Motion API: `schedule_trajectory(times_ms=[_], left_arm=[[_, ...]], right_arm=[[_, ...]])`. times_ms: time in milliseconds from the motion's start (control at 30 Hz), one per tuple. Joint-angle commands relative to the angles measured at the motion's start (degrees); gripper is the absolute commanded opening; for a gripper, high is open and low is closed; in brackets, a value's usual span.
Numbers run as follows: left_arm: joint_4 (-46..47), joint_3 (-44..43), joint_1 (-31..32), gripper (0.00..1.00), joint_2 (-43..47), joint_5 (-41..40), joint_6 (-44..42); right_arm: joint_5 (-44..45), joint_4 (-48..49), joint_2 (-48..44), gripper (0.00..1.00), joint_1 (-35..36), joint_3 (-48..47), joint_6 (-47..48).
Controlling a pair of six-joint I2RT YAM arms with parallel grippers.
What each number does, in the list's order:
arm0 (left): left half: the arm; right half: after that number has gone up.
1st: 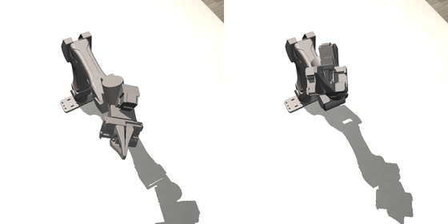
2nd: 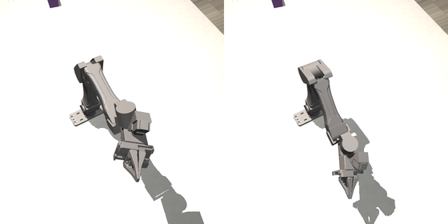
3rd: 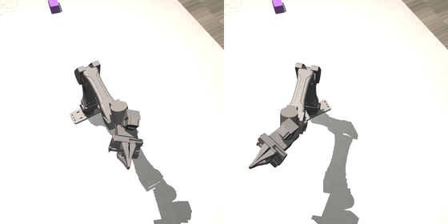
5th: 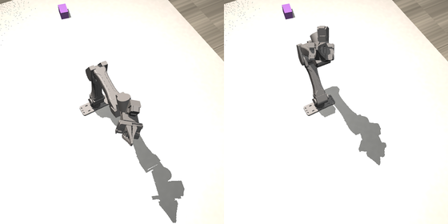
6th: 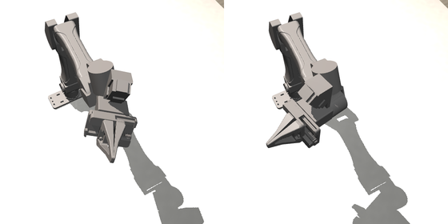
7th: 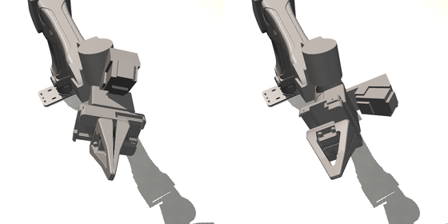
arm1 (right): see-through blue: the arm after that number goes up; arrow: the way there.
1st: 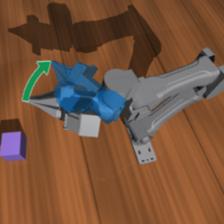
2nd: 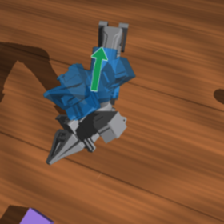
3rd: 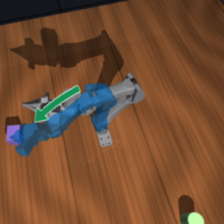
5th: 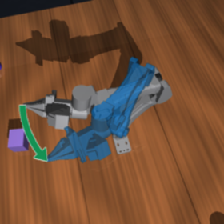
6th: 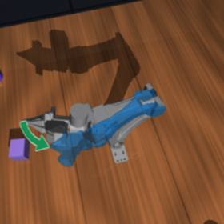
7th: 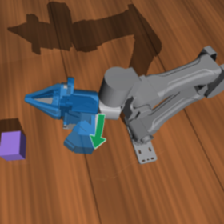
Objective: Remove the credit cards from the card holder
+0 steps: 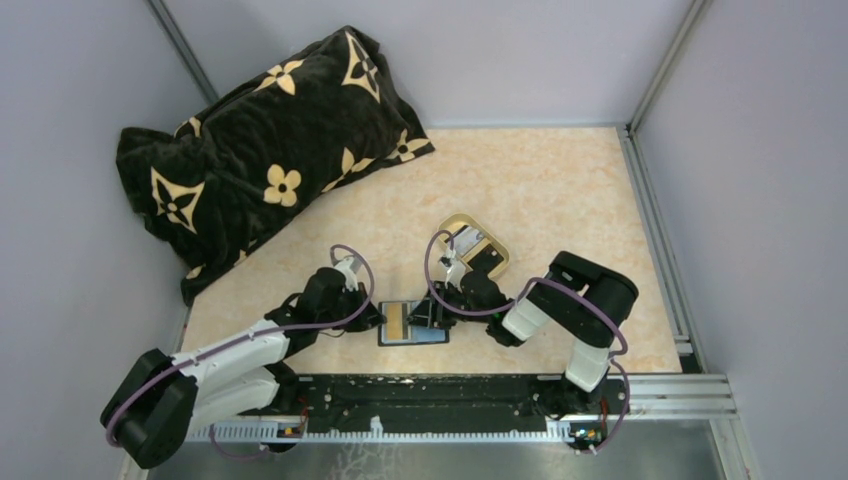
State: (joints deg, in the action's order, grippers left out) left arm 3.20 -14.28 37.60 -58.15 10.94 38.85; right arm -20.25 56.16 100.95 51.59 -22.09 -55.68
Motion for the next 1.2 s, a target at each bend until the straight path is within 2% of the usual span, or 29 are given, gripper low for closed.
schedule_trajectory(times_ms=[0, 633, 1167], left_arm=[[-3.3, 0.8, 0.0, 0.00, 2.4, -2.1, -1.5], [4.5, 2.3, 0.1, 0.00, -5.4, 2.3, -0.7], [7.1, 2.2, 0.0, 0.00, -9.1, 3.5, -1.1]], right_arm=[[0.1, 3.3, 1.3, 0.39, 0.5, 0.2, 0.3], [-1.3, 3.1, 1.4, 0.39, 0.8, -2.0, -0.1], [-2.6, 5.3, -2.2, 0.39, 0.7, -3.4, -0.8]])
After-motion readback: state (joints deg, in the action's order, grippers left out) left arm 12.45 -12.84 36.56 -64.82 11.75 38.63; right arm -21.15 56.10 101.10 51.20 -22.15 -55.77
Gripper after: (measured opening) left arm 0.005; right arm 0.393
